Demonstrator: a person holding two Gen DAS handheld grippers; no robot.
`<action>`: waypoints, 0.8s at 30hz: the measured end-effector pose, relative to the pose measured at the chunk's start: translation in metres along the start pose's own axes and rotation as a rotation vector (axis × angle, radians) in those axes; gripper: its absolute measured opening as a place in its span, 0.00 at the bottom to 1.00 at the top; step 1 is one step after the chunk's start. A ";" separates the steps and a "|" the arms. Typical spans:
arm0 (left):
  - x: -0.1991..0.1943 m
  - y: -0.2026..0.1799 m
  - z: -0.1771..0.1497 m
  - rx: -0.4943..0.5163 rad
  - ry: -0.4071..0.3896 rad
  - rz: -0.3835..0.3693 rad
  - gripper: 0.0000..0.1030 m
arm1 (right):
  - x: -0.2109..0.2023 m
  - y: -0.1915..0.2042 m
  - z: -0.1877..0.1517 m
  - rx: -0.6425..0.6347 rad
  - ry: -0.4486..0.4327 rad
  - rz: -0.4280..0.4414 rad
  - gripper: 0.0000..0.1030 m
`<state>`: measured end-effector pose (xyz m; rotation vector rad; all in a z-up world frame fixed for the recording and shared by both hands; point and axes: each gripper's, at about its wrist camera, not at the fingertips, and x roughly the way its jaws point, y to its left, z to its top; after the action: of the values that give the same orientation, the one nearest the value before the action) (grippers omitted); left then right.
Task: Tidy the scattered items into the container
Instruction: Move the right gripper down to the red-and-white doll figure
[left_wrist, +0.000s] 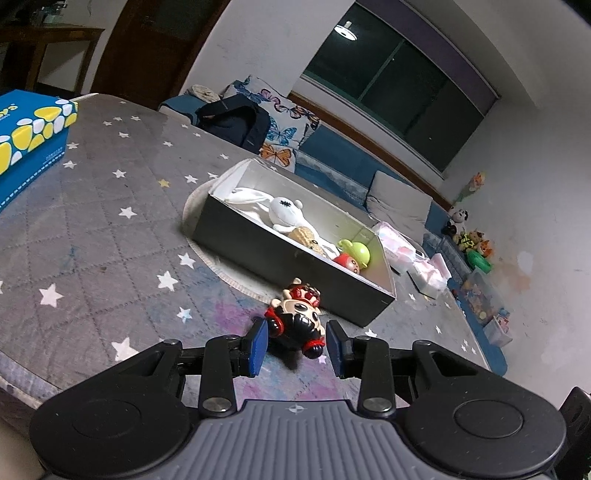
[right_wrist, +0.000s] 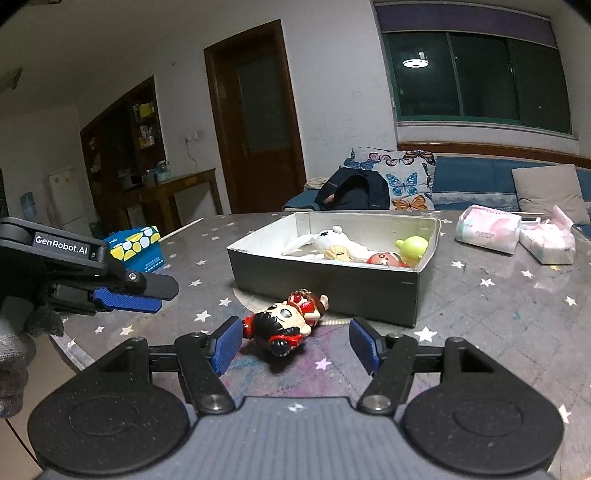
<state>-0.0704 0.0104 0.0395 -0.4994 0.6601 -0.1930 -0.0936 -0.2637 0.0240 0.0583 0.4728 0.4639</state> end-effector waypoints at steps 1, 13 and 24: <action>0.001 0.000 -0.001 0.002 0.004 -0.002 0.36 | 0.000 0.000 -0.001 0.005 0.000 -0.002 0.64; 0.014 0.011 -0.005 -0.022 0.023 -0.035 0.36 | 0.003 0.014 -0.008 -0.048 0.020 -0.041 0.64; 0.033 0.022 -0.002 -0.024 0.062 -0.074 0.36 | 0.026 0.025 -0.008 -0.074 0.056 -0.051 0.64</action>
<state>-0.0460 0.0180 0.0094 -0.5430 0.7052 -0.2716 -0.0875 -0.2309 0.0096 -0.0378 0.5105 0.4338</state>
